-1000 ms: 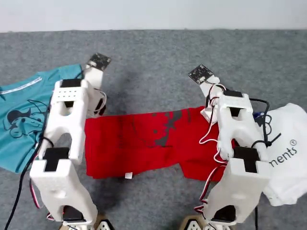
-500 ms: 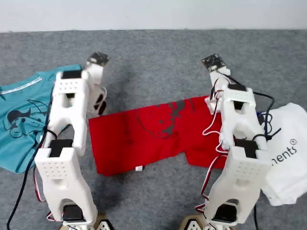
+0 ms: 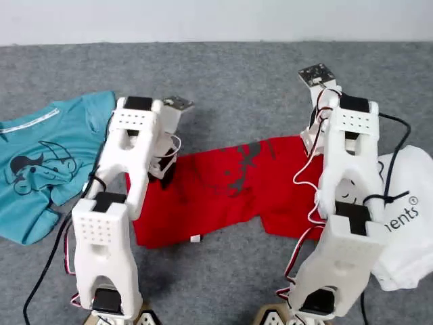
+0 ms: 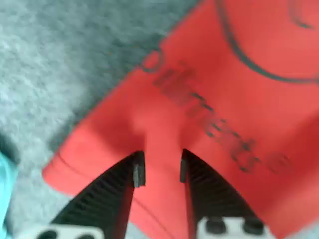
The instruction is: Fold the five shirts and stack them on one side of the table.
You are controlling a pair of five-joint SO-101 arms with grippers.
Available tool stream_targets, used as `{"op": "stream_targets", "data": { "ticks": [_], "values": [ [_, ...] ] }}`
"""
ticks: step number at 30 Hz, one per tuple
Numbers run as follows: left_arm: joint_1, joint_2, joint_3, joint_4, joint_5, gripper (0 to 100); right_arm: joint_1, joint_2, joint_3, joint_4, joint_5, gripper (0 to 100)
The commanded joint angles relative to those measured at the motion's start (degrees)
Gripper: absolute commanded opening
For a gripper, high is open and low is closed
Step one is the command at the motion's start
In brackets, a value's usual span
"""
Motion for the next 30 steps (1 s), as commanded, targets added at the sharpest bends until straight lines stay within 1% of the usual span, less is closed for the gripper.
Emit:
{"op": "stream_targets", "data": {
  "ticks": [1, 3, 5, 9, 13, 16, 19, 21, 24, 28, 30],
  "values": [
    [-1.85, 4.57, -4.18, -4.13, 0.35, 13, 0.04, -4.88, -2.29, 1.98, -0.26, 20.6],
    [-3.87, 7.91, -9.27, -4.92, 0.53, 13, -0.04, -5.93, -2.29, 3.38, 0.53, 20.6],
    [-5.10, 10.46, -15.43, -4.22, 0.53, 13, -0.13, -6.64, -2.29, 5.32, 2.90, 20.6],
    [-5.27, 15.47, -27.74, 0.00, 0.53, 13, -1.10, -7.16, -2.20, 10.42, 7.12, 20.6],
    [-4.40, 20.31, -36.79, 4.92, 0.44, 13, -2.59, -7.25, -2.20, 14.99, 10.55, 20.5],
    [-4.22, 20.75, -40.13, 5.63, 0.62, 13, -3.38, -7.78, -2.20, 18.95, 13.71, 20.5],
    [-4.22, 17.14, -40.22, 5.63, 0.62, 13, -3.65, -10.86, -2.20, 24.57, 18.11, 20.5],
    [-4.04, 14.24, -40.22, 5.63, 0.62, 13, -3.91, -13.85, -1.58, 28.00, 22.15, 20.5],
    [-4.04, 9.23, -40.22, 5.63, 0.62, 13, -3.65, -18.51, 4.92, 28.70, 30.07, 20.5],
    [-4.04, 2.64, -40.22, 5.63, 0.62, 13, -3.30, -24.48, 22.42, 27.91, 44.22, 20.5],
    [-4.04, -0.18, -40.22, 5.63, 0.62, 13, -2.15, -27.56, 31.03, 23.60, 49.76, 20.5]
  ]
}}
